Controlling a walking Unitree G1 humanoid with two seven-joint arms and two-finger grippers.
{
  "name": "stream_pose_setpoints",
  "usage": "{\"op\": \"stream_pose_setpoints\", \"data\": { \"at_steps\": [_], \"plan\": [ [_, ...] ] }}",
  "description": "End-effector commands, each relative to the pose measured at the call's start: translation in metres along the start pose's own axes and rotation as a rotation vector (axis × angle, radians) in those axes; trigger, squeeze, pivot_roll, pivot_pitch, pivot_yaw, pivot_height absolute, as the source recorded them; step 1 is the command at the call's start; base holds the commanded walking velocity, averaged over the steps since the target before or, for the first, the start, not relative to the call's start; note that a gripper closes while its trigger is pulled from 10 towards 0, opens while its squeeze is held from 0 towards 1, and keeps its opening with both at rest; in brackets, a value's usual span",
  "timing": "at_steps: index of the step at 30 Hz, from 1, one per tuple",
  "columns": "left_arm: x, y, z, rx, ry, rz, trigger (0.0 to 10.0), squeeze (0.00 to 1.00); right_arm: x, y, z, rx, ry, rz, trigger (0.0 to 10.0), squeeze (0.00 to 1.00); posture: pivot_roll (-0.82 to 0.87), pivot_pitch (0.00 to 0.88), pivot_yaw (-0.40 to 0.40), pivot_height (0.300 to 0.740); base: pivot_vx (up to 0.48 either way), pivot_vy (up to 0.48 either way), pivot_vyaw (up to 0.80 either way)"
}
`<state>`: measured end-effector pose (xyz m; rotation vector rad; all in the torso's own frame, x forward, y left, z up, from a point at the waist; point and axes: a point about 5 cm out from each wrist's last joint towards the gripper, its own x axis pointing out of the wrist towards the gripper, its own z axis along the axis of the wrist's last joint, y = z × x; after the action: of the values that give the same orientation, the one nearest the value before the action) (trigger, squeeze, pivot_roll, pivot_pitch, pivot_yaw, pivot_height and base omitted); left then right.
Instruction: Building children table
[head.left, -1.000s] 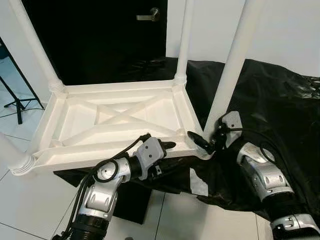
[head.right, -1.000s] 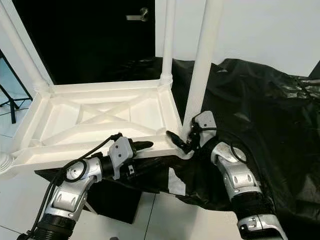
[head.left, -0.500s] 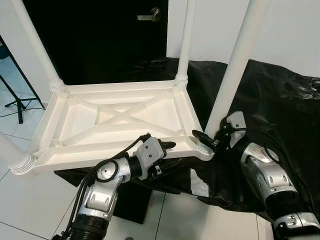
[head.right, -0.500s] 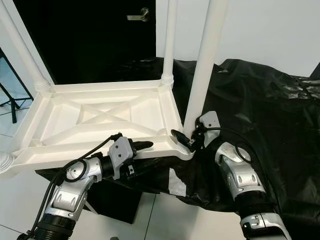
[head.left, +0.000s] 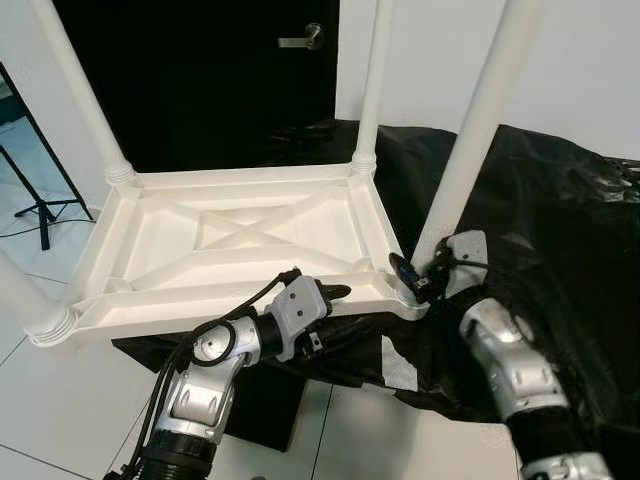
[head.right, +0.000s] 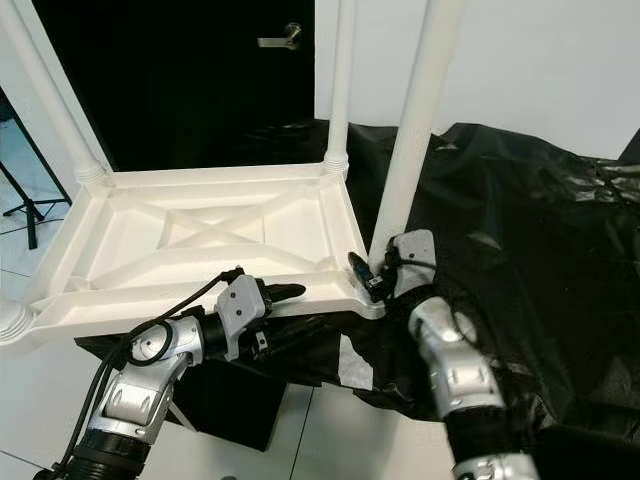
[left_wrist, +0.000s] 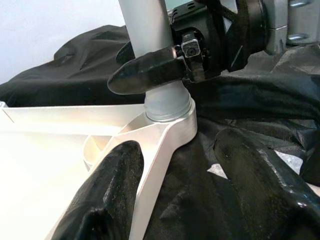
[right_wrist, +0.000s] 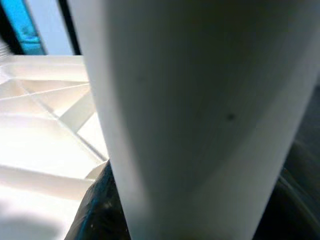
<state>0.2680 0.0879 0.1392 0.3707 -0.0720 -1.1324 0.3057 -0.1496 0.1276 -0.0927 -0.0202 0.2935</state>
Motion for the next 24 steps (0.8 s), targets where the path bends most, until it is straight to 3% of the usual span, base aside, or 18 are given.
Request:
{"op": "stream_pose_setpoints", "data": {
  "at_steps": [1,4,9,13,17,24],
  "plan": [
    [-0.001,0.004,0.001,-0.007,-0.003,0.106,10.0,0.00,-0.007,-0.002,-0.021,0.006,0.107,-0.042,10.0,0.00,-0.02,0.000,-0.026,0.740,0.000,0.000,0.00],
    [-0.002,0.005,0.000,-0.007,-0.001,0.108,10.0,0.00,-0.009,0.011,-0.023,0.034,0.107,-0.091,10.0,0.00,-0.02,0.000,-0.026,0.740,0.000,0.000,0.00],
    [-0.002,0.005,0.000,-0.007,0.001,0.109,10.0,0.00,-0.009,0.017,-0.023,0.058,0.117,-0.157,10.0,0.00,-0.02,0.000,-0.026,0.740,0.000,0.000,0.00],
    [0.000,0.004,0.000,-0.008,0.001,0.111,10.0,0.00,-0.007,0.020,-0.020,0.078,0.137,-0.346,10.0,0.00,-0.01,0.000,-0.033,0.740,0.000,0.000,0.00],
    [0.001,0.004,0.000,-0.007,-0.001,0.117,10.0,0.00,-0.007,0.026,-0.020,0.104,0.142,-0.375,10.0,0.00,-0.01,0.000,-0.049,0.740,0.000,0.000,0.00],
    [0.002,0.001,0.000,-0.013,-0.004,0.116,10.0,0.00,-0.008,0.020,-0.016,0.089,0.120,-0.378,10.0,0.00,-0.01,0.000,-0.052,0.740,0.000,0.000,0.00]
  ]
}}
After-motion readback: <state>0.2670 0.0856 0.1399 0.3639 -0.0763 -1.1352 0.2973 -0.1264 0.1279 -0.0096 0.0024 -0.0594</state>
